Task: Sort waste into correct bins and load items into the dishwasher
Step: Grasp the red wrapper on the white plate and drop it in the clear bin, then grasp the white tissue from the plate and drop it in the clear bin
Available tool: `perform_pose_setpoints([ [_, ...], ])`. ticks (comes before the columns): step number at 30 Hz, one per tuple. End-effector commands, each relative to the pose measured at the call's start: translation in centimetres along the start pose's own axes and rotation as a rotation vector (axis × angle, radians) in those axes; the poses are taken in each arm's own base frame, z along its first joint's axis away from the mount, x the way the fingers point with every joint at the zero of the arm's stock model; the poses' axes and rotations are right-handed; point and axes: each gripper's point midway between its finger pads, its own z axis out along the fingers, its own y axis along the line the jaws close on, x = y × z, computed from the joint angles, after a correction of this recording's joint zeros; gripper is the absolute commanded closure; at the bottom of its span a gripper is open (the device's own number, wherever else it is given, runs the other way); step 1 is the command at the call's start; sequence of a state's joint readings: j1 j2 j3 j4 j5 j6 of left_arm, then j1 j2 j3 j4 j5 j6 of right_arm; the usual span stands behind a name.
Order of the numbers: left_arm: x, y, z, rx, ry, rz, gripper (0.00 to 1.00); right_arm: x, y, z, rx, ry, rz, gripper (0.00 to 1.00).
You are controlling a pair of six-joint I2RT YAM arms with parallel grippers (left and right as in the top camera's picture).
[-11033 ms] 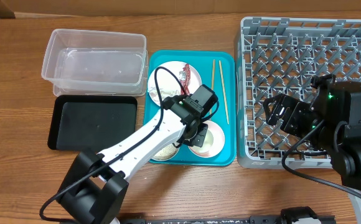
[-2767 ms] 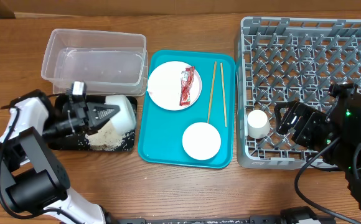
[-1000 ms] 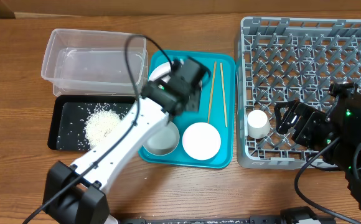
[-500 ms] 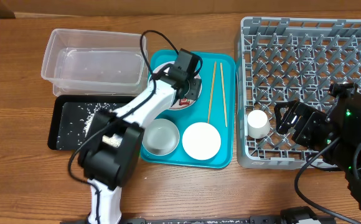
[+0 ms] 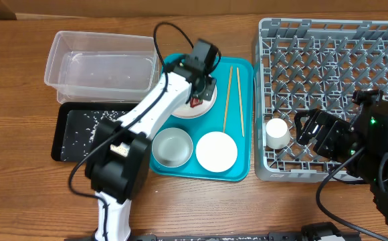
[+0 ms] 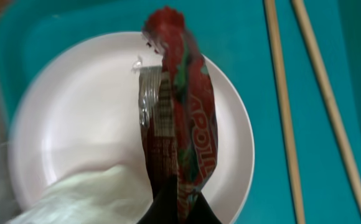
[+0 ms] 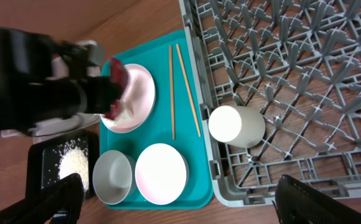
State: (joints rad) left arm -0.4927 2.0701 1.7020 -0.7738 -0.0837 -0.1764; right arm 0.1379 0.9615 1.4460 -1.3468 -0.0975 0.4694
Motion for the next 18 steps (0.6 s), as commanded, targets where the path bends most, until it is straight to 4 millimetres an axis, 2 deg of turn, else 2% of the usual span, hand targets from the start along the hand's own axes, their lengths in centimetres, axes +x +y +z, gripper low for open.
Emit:
perform_pose_setpoints([
  [1,-3.7,6.2,-7.7,-0.181,-0.149,-0.166,0.96,-0.4,0.2,-0.3,-0.009,-0.017,-0.005,0.00],
  [3,-3.1,9.9,-8.8,-0.262,-0.146,-0.262,0.96,-0.4,0.2,-0.3,-0.009,-0.017,-0.005,0.00],
  [4,-2.5,13.4,-8.9,-0.300,-0.131,-0.355,0.96,-0.4,0.2,-0.3,-0.009,-0.017,-0.005,0.00],
  [7,-1.7,18.1,-7.4,-0.301,-0.105,-0.485,0.96,-0.4,0.2,-0.3,-0.009,-0.017,-0.005,0.00],
  [8,-1.7,19.1,-6.8,-0.285,-0.102,-0.510,0.96,-0.4,0.2,-0.3,-0.009,-0.017,-0.005,0.00],
  [11,-1.5,20.1,-4.1,-0.154,-0.069,-0.512,0.88,-0.4,0.2,-0.3,-0.009,-0.017,-0.005,0.00],
  [13,-1.5,19.6,-3.2,-0.062,-0.052,-0.460,0.73,-0.4,0.2,-0.3,-0.009,-0.017,-0.005,0.00],
  [15,-1.6,19.5,-3.5,-0.049,-0.054,-0.425,0.68,-0.4,0.2,-0.3,-0.009,-0.017,-0.005,0.00],
  [18,-2.5,19.0,-5.6,-0.041,-0.085,-0.410,0.59,-0.5,0.3,-0.3,-0.011,-0.020,-0.006,0.00],
])
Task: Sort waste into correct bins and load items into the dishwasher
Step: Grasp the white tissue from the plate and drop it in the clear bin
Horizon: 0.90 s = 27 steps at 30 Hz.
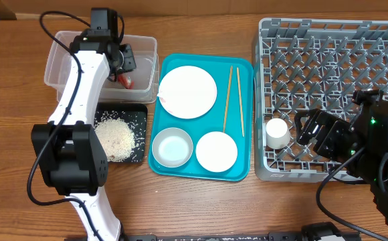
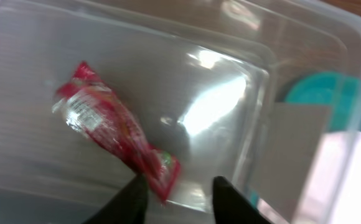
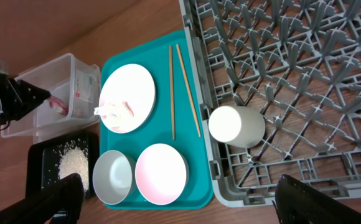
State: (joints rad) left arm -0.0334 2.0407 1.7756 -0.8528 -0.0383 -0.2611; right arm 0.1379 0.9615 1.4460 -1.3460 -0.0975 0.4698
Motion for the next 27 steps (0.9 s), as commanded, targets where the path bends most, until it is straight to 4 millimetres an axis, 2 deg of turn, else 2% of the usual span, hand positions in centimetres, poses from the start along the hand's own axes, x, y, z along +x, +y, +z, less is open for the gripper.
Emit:
perform_pose_setpoints([
  [1,-0.8,-3.7,-3.7,0.129,-0.039,0.092,0.55,-0.5,0.3,-0.3,-0.010,-0.020,-0.006,0.00],
  [4,-0.3,-5.1,-6.1,0.134,-0.052,0.124,0.34,-0.4,0.2,-0.3,-0.009,-0.018,-0.006,0.00],
  [6,0.8,-6.5,-6.9,0.145,-0.031,0.131,0.33,-0.4,0.2,-0.3,-0.008,-0.016,-0.006,0.00],
  [9,3.2,-8.9,-6.8,0.157,0.025,0.163,0.34,-0.4,0.2,-0.3,-0.008,-0.016,-0.006,0.00],
  [12,5.5,-11.1,-5.3,0.113,0.064,0.194,0.37,-0.4,0.2,-0.3,-0.008,-0.016,-0.006,0.00],
  [16,8.0,-12.3,-1.9,-0.011,0.101,0.162,0.42,-0.4,0.2,-0.3,-0.008,-0.016,-0.006,0.00],
  [22,11.3,-11.4,3.6,-0.165,0.183,0.099,0.41,-0.4,0.2,-0.3,-0.008,-0.016,-0.006,0.00],
  [24,12.6,-11.2,5.3,-0.165,0.239,0.091,0.44,-0.4,0.2,-0.3,-0.008,-0.016,-0.006,0.00],
  [27,13.3,-11.4,5.7,-0.148,0.270,0.091,0.79,-0.4,0.2,-0.3,-0.008,-0.016,-0.006,0.00],
])
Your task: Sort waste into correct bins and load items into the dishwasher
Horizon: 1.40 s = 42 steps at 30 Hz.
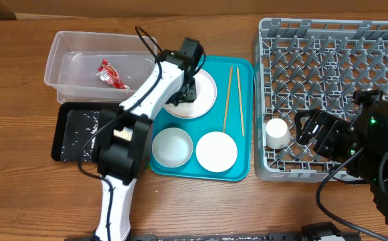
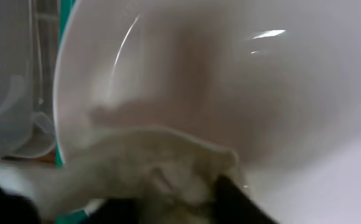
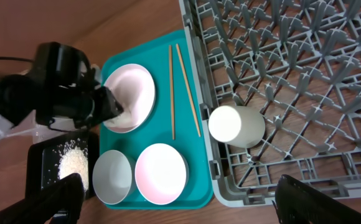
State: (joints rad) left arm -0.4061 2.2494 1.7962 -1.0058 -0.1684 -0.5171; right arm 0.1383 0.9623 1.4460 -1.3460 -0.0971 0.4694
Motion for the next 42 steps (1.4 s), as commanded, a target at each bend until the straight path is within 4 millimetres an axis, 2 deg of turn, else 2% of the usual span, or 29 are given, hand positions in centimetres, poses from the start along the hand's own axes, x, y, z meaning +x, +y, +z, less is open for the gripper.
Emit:
perform_pose_setpoints([
  [1,-0.2,0.4,-0.4,0.002,0.001,-0.048,0.89,-0.4,0.2,-0.3,-0.008,-0.017,-0.005,0.00],
  [2,-0.5,0.2,-1.3,0.019,-0.006,-0.048,0.96,-0.4,0.2,-0.3,-0.008,-0.017,-0.005,0.00],
  [4,-1.2,0.1,-3.7,0.052,-0.031,-0.040,0.96,-0.4,0.2,-0.3,-0.008,-0.017,-0.005,0.00],
  [7,-2.8,0.8,-9.2,0.091,-0.121,-0.009,0.96,-0.4,0.2,-0.3,-0.008,-0.017,-0.005,0.00],
  [9,-3.8,2.0,-12.2,0.092,-0.192,0.004,0.96,-0.4,0.2,-0.3,-0.008,-0.017,-0.005,0.00],
  [11,-5.1,4.7,-14.9,0.040,-0.281,-0.025,0.96,-0.4,0.2,-0.3,-0.009,-0.016,-0.005,0.00],
  [13,-6.1,7.5,-15.9,-0.020,-0.326,-0.073,0.96,-0.4,0.2,-0.3,-0.008,-0.017,-0.005,0.00],
  [14,-6.9,9.7,-15.8,-0.050,-0.339,-0.115,0.96,-0.4,0.2,-0.3,-0.009,-0.017,-0.005,0.00],
  [18,-8.9,14.0,-13.6,-0.078,-0.326,-0.200,0.96,-0.4,0.2,-0.3,-0.009,-0.017,-0.005,0.00],
  [19,-9.3,14.7,-12.8,-0.075,-0.319,-0.210,0.91,-0.4,0.2,-0.3,-0.009,-0.017,-0.005,0.00],
  [20,-9.7,15.3,-12.1,-0.070,-0.312,-0.212,0.73,-0.4,0.2,-0.3,-0.009,-0.017,-0.005,0.00],
  [21,-10.1,15.6,-11.3,-0.054,-0.302,-0.196,0.47,-0.4,0.2,-0.3,-0.009,-0.017,-0.005,0.00],
  [22,-10.2,15.6,-11.0,-0.035,-0.297,-0.179,0.31,-0.4,0.2,-0.3,-0.009,-0.017,-0.005,0.00],
  [23,-10.3,15.5,-10.8,-0.014,-0.289,-0.159,0.25,-0.4,0.2,-0.3,-0.009,-0.017,-0.005,0.00],
  [24,-10.1,15.3,-11.1,0.009,-0.279,-0.143,0.19,-0.4,0.2,-0.3,-0.009,-0.017,-0.005,0.00],
  [26,-9.7,15.2,-12.6,0.030,-0.270,-0.139,0.19,-0.4,0.2,-0.3,-0.009,-0.018,-0.007,0.00],
  [29,-8.9,15.1,-16.6,0.037,-0.279,-0.126,0.21,-0.5,0.3,-0.1,-0.008,-0.015,-0.049,0.01],
  [30,-7.9,15.0,-19.4,0.044,-0.290,-0.114,0.22,-0.4,0.2,0.0,-0.004,-0.008,-0.050,0.01],
  [34,-5.2,14.6,-24.5,0.065,-0.332,-0.068,0.23,-0.4,0.2,0.1,0.000,-0.002,-0.053,0.01],
  [35,-3.7,14.5,-26.6,0.076,-0.349,-0.055,0.23,-0.4,0.2,0.1,-0.001,-0.004,-0.056,0.01],
  [39,0.1,15.6,-31.0,0.084,-0.396,-0.044,0.23,-0.5,0.2,0.1,-0.002,-0.004,-0.056,0.01],
  [42,2.8,16.6,-33.4,0.099,-0.421,-0.056,0.19,-0.4,0.2,0.1,0.000,-0.002,-0.056,0.00],
])
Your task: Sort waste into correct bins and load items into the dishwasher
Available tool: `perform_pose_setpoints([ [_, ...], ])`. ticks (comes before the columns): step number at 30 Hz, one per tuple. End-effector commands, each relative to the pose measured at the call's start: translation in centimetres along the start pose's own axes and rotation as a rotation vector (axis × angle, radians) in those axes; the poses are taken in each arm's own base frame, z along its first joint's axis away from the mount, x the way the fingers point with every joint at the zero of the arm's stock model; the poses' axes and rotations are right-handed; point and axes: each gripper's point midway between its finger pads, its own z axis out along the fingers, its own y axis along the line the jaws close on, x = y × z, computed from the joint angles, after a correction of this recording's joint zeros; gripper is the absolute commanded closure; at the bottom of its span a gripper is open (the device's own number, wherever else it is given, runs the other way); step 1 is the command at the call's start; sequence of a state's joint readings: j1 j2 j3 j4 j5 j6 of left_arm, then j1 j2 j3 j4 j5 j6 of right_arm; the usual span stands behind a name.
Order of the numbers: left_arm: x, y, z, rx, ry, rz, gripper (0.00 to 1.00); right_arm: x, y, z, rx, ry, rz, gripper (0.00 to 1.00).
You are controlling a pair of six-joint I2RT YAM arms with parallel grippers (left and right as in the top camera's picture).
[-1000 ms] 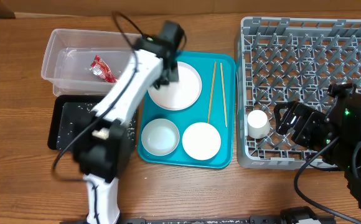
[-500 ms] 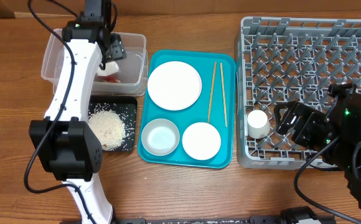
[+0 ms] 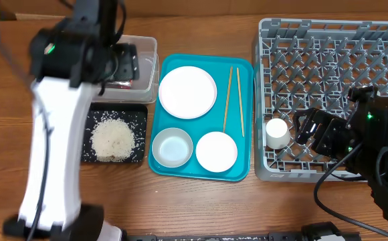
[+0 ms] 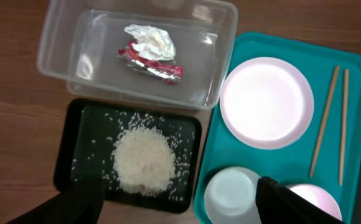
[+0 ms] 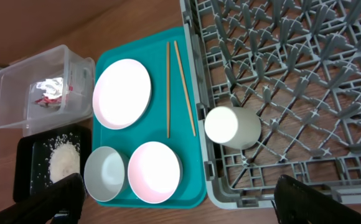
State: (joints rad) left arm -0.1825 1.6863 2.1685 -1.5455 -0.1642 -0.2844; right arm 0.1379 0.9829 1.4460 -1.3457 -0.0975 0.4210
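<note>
My left gripper (image 4: 180,208) hangs high above the table, open and holding nothing. Below it, the clear bin (image 4: 56,59) holds a crumpled white tissue (image 4: 149,38) and a red wrapper (image 4: 150,63). On the teal tray (image 3: 244,171) lie a bare white plate (image 3: 187,92), two chopsticks (image 3: 230,100), a grey bowl (image 3: 172,147) and a pinkish bowl (image 3: 216,150). A white cup (image 3: 276,132) stands in the grey dish rack (image 3: 334,40). My right gripper (image 5: 183,205) is open and empty, over the rack's front edge.
A black tray (image 3: 137,114) with a heap of rice (image 3: 112,139) sits in front of the clear bin. My raised left arm (image 3: 60,100) hides part of the bin from overhead. The rest of the rack holds only upright tines. Bare wood surrounds everything.
The white tissue has gone from the plate into the clear bin beside the red wrapper. My left gripper, then low at the plate on the tissue, is now high up and open.
First my left gripper was shut on the red wrapper above the plate, with the tissue beside it. Then the wrapper lay in the clear bin. After that the gripper was down on the tissue at the plate. Now both lie in the bin and the plate is bare.
</note>
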Motion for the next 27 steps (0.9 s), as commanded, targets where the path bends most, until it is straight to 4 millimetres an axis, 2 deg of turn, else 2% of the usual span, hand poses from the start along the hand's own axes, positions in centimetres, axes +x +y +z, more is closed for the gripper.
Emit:
perform_pose_setpoints([
  [1,1.2,1.2,-4.9,0.029,-0.077,-0.011,0.18,-0.4,0.2,-0.5,-0.009,-0.019,-0.010,0.00],
  [2,1.8,1.4,-5.7,0.033,-0.081,-0.011,0.15,-0.3,0.2,-0.5,-0.009,-0.019,-0.010,0.00],
  [4,2.7,1.7,-6.8,0.043,-0.078,-0.010,0.00,-0.3,0.2,-0.5,-0.008,-0.018,-0.010,0.00],
  [8,4.3,2.2,-8.4,0.057,-0.078,0.000,0.00,0.6,-0.3,-0.5,0.011,0.019,-0.005,0.00],
  [14,5.6,0.1,-10.6,0.224,-0.087,0.002,0.00,0.9,-0.4,-0.5,0.017,0.030,-0.003,0.00],
  [17,5.8,-0.8,-10.8,0.276,-0.072,0.006,0.00,0.9,-0.4,-0.5,0.017,0.030,-0.003,0.00],
  [27,5.7,-0.9,-10.4,0.270,-0.063,0.010,0.00,0.9,-0.4,-0.5,0.017,0.030,-0.003,0.00],
])
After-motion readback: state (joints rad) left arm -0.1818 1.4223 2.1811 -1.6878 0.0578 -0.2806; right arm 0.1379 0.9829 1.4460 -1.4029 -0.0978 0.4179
